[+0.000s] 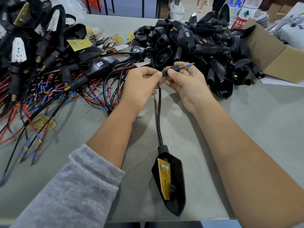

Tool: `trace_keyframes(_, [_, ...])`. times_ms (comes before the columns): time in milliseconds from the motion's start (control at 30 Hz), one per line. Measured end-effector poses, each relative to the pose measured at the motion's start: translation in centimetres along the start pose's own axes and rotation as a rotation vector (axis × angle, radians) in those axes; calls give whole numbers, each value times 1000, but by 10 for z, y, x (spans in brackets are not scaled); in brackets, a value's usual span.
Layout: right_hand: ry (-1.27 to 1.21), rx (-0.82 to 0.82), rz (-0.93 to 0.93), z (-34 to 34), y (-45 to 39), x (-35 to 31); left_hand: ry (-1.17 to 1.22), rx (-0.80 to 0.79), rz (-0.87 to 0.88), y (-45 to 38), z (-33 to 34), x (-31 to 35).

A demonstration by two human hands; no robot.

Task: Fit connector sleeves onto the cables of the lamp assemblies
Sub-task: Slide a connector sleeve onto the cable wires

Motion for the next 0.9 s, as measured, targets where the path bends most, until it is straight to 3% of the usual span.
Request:
trace_keyframes(267, [-78, 89, 1, -8, -3, 0, -3, -49, 3, 2, 5, 0])
trace_keyframes(600, [18, 45, 30, -5, -3, 2, 1, -55, 85, 1, 6, 4])
trace_keyframes(900, [-109, 203, -12, -19, -4, -4, -102, -202, 44, 5, 14, 2])
Point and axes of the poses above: each hand's wrist, its own y-axis away from the middle knuckle, its own z-axis out of the palm, x = y × z, the point moved 6 cm from there along -y, towards the middle knuckle, and after that the axes turned 1 degree about z, right-handed, at the moved point
